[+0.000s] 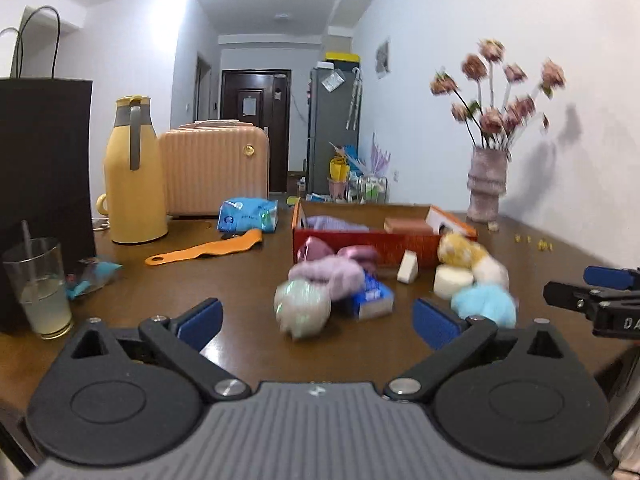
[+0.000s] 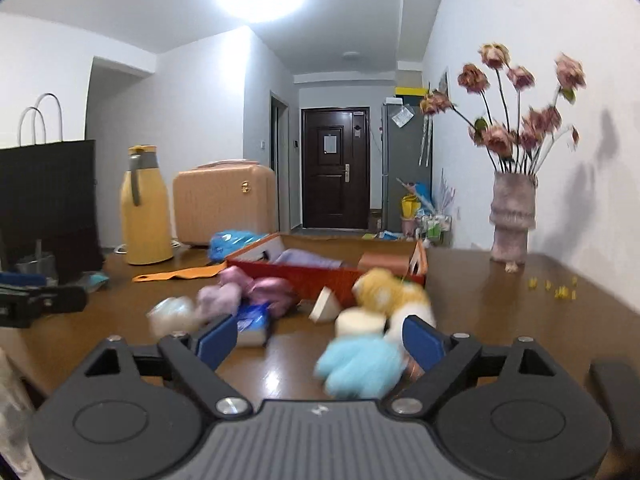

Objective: Organize soft objects
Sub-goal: 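Withdraw the right gripper from the box back toward the pile, then grasp the yellow-and-white plush lamb with the right gripper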

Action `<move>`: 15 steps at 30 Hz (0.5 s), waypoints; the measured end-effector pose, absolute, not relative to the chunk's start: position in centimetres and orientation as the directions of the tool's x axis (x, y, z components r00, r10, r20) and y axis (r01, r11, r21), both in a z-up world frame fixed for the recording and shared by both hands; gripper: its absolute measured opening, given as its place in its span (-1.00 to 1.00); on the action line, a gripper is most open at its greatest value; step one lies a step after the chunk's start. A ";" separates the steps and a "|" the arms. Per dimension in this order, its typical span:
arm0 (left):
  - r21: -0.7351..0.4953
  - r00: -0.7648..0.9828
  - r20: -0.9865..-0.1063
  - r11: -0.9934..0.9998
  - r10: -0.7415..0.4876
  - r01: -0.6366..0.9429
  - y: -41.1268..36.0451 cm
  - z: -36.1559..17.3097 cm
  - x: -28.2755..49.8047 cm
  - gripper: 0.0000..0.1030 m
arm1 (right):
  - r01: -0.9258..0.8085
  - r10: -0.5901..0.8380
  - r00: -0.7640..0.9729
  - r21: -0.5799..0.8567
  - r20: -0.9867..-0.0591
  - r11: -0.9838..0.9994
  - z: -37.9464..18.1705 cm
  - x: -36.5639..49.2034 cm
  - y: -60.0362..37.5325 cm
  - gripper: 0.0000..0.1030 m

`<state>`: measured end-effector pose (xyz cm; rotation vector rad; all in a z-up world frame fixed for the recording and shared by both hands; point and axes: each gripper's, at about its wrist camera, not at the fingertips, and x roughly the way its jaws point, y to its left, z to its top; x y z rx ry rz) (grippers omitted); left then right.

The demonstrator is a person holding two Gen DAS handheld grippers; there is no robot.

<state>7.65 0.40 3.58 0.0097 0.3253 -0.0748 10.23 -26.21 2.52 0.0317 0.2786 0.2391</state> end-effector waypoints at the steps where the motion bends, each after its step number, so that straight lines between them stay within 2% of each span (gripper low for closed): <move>1: 0.022 0.947 -0.314 0.997 -0.062 0.073 0.3 3.3 7.0 1.00 | -0.220 0.235 0.930 0.083 -0.282 0.972 1.9 9.2 -26.1 0.82; 4: 0.032 0.949 -0.309 0.996 -0.069 0.083 0.3 3.1 5.9 1.00 | -0.226 0.251 0.920 0.116 -0.301 0.967 0.8 7.1 -25.8 0.92; 15: 0.007 0.940 -0.328 0.995 -0.093 0.101 -0.4 2.8 7.2 1.00 | -0.219 0.250 0.929 0.141 -0.271 0.965 0.4 7.2 -26.5 1.00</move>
